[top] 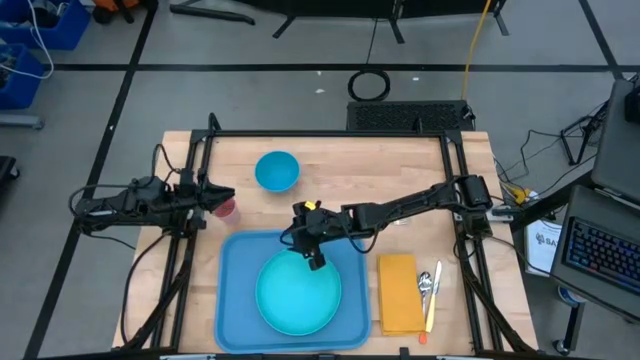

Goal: Set up tray
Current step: Put the blue bowl on top of the light blue plate

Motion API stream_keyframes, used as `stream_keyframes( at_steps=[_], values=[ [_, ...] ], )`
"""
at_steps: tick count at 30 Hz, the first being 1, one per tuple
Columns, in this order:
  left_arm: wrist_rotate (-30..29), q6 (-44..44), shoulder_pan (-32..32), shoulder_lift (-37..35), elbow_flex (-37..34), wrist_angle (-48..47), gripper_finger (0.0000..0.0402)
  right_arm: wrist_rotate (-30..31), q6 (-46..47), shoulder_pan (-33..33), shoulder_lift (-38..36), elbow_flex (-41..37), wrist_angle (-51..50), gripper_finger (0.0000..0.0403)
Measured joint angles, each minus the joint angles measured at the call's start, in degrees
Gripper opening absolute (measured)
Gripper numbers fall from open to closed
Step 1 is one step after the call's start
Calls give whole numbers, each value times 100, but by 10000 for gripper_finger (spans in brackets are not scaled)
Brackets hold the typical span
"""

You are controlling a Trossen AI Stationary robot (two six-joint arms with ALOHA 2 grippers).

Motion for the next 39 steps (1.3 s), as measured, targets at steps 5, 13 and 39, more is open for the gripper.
stream_keyframes(
  at_steps=[5, 13, 39],
  values=[
    [-47, -213, -4, 698, 0, 28, 61, -4, -106, 73, -46, 0, 16, 215],
    [-429, -247, 73, 2121, 495, 10, 117, -34, -145, 78, -354, 0, -120, 215],
    [-54, 1225, 937, 5740, 2157, -917, 219, -350, 316, 253, -546, 0, -1259, 210]
  ],
)
